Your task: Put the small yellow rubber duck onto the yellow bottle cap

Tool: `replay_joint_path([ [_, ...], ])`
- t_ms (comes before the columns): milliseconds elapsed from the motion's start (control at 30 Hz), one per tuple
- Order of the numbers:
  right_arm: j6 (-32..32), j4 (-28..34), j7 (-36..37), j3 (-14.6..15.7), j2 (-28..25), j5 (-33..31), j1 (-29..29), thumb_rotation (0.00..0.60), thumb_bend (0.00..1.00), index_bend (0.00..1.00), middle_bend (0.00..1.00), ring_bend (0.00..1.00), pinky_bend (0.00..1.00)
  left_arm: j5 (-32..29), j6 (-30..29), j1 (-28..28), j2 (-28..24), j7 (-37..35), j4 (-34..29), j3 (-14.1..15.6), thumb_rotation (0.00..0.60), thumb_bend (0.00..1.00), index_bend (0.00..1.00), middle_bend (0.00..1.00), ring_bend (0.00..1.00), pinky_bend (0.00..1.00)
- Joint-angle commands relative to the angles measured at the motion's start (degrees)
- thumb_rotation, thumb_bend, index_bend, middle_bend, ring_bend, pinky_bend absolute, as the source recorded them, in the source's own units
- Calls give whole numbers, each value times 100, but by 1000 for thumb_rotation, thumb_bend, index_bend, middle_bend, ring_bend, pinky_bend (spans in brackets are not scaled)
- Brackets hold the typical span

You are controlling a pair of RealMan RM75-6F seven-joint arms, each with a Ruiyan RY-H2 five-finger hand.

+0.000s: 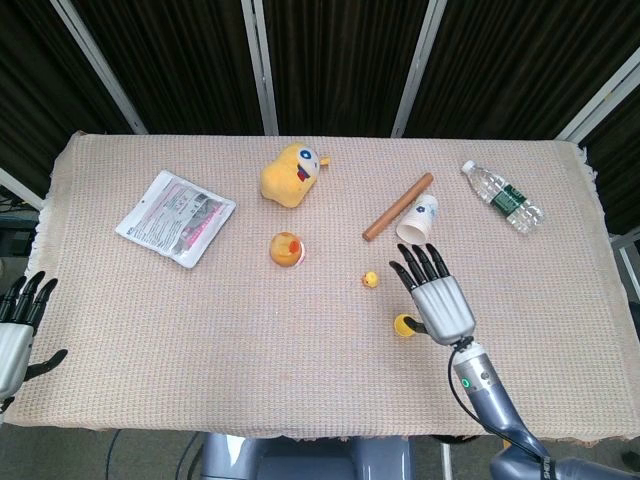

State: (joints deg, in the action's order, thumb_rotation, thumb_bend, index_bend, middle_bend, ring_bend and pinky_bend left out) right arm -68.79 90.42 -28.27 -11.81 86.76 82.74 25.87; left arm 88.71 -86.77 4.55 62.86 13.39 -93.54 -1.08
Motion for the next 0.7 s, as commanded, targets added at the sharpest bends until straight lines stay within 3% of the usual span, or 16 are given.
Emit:
replay_joint_path([
  [33, 305, -432, -31, -251, 460, -412, 306, 600, 49, 162, 0, 0, 0, 22, 9, 10, 0, -9, 7, 7, 600, 0, 0, 0, 0, 189],
  [367, 697, -1369, 164, -420, 1133, -782, 789, 600, 70, 173, 0, 0, 0, 65, 37, 22, -1, -93, 3, 35, 600, 0, 0, 0, 0, 188],
  [533, 857, -1766, 176, -438, 1348, -868, 1004, 600, 96, 121, 0, 0, 0, 58, 99, 49, -1, -162, -13, 40, 600, 0, 0, 0, 0, 188],
  [700, 988, -2039, 265, -442, 1515, -925, 1170, 600, 129, 197, 0, 0, 0, 97, 140, 68, -32, -221, -50, 69, 600, 0, 0, 0, 0, 188],
])
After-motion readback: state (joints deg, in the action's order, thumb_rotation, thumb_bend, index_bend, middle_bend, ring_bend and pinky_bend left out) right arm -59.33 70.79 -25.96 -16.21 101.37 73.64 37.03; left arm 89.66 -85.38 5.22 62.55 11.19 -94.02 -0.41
